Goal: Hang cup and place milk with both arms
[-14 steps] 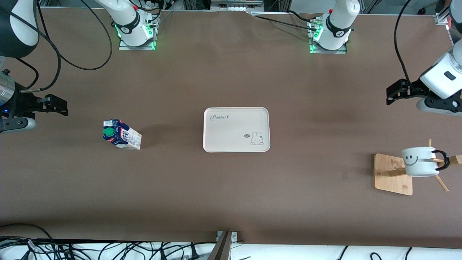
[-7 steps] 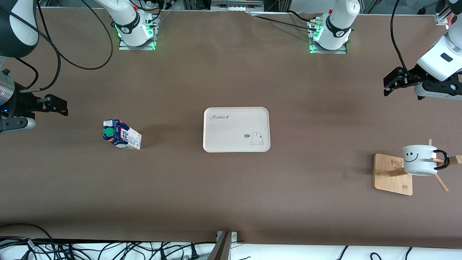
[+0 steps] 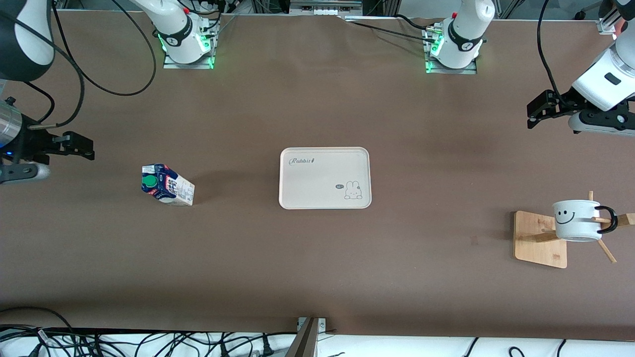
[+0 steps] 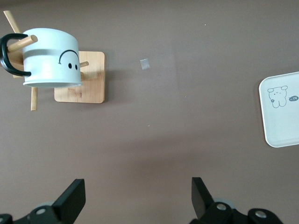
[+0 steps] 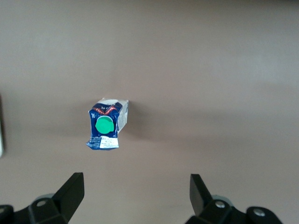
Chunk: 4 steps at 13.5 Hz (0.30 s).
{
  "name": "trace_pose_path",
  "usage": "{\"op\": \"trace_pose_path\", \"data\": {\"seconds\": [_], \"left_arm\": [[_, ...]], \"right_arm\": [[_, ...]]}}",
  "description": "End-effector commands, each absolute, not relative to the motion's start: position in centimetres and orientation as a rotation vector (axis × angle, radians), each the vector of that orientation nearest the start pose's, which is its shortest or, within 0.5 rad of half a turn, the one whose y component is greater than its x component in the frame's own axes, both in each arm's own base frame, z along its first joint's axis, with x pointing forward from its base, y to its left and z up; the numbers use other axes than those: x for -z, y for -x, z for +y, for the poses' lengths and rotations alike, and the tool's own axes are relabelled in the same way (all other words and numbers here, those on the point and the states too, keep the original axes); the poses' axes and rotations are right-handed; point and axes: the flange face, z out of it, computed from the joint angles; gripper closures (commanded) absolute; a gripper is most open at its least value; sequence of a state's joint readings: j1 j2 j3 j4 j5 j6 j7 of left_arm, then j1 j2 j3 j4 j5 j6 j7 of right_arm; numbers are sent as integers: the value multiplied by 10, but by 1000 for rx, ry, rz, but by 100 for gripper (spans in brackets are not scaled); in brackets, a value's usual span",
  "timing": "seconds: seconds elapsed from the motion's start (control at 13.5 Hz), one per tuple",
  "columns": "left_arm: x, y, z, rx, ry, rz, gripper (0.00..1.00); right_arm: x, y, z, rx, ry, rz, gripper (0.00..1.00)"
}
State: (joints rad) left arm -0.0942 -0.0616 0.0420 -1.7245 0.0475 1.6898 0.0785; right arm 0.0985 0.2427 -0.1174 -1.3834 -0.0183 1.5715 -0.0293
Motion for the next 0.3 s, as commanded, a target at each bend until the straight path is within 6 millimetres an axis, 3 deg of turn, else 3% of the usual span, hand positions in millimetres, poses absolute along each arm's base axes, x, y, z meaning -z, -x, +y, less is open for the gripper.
{"op": "trace_pose_path", "data": {"seconds": [0.0, 0.22], "left_arm": [[-600, -536, -23, 37, 3080, 194, 0], [-600, -536, -23, 37, 3078, 194, 0]], "right_arm": [[-594, -607, -29, -65, 3151, 167, 0], [-595, -607, -24, -64, 3158, 163, 0]]}}
